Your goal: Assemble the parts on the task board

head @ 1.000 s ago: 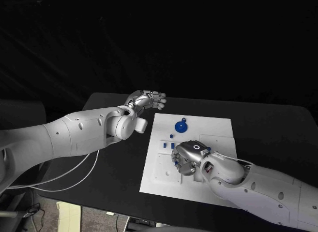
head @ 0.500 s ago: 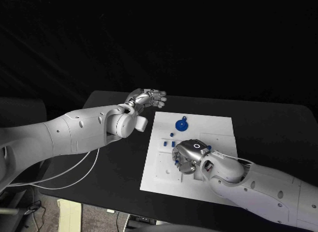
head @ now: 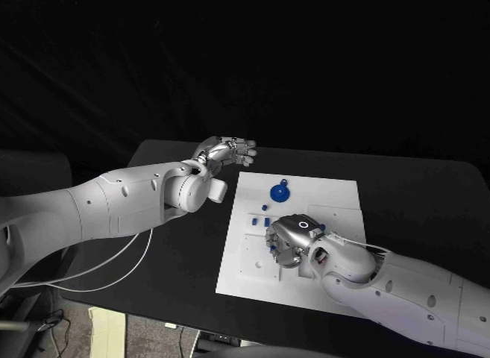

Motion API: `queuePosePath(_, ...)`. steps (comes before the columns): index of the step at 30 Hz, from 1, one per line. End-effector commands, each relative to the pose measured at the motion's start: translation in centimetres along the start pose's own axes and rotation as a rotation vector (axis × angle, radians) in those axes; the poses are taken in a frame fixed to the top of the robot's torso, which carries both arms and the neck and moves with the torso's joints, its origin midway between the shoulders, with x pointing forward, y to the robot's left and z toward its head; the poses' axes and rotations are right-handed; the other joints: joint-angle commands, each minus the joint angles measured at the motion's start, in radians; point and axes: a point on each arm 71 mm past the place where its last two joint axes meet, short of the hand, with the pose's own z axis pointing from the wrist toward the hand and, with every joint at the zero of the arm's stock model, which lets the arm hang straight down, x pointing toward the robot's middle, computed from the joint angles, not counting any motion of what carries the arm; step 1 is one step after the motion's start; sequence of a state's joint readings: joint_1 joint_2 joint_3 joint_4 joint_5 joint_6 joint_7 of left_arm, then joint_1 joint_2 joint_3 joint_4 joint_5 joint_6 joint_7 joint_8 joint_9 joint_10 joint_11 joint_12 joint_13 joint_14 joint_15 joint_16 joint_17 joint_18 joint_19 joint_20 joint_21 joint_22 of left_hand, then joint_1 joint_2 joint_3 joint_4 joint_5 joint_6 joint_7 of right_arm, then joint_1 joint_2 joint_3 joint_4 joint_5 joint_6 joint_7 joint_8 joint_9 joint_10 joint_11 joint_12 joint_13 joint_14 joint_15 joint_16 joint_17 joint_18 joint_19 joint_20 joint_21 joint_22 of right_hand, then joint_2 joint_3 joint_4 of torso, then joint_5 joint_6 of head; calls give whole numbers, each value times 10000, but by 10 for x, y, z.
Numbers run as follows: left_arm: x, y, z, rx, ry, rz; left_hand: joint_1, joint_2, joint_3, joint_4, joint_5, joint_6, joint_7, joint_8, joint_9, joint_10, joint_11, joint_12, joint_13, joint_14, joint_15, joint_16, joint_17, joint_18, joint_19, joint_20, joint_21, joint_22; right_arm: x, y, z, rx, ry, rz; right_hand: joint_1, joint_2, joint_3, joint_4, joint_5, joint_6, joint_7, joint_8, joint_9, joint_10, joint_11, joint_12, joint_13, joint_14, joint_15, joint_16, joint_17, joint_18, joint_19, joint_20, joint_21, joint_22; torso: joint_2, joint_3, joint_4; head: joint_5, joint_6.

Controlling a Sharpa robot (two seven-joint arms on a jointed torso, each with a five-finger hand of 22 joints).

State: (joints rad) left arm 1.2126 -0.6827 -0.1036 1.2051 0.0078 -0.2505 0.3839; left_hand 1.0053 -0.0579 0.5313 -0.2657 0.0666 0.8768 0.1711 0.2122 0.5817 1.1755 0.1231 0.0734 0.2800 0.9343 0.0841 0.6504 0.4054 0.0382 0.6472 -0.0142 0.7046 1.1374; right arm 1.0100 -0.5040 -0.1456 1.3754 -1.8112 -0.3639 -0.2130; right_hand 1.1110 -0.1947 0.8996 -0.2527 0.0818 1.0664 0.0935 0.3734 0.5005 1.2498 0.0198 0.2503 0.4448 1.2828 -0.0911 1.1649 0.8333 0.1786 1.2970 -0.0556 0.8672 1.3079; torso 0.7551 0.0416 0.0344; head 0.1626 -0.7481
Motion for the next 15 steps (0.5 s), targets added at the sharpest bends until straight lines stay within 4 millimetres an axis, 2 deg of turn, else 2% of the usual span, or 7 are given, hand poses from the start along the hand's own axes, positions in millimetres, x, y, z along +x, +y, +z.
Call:
queuePosePath(1, 1, -1, 0, 59, 80, -89, -79, 17, -35, 30, -3, -48, -15, 58, -11, -69, -9, -17, -17, 65, 24, -45, 19, 90, 49, 13, -57, 11, 1, 0, 0, 19, 10, -146, -9, 65, 2, -81, 21, 70, -18, 44, 13, 606, -64, -41, 12, -1, -59, -35, -15, 832, -10, -63, 58, 192, -6, 8, 4, 36, 4)
queuePosePath(6, 2, -1, 0, 29, 110, -101, -88, 9, -39, 39, -5, -60, -11, 56, -17, -77, -6, -20, -21, 63, 26, -59, 30, 87, 47, 14, -63, 13, 1, -3, -1, 100, 57, -148, -10, 65, 4, -84, 17, 71, -18, 43, 15, 607, -64, -44, 15, 2, -59, -36, -16, 832, -9, -64, 59, 192, 1, -7, 6, -10, 24)
queuePosePath(15, 1, -1, 0, 29, 96, -95, -89, 12, -38, 45, -4, -64, -9, 58, -20, -81, -4, -21, -23, 60, 27, -71, 39, 86, 45, 14, -67, 16, 3, -5, -2, 171, 200, -193, -12, 66, 7, -90, 11, 73, -19, 42, 20, 610, -65, -49, 21, 6, -60, -39, -16, 832, -8, -66, 62, 192, -1, 1, 1, 7, 19)
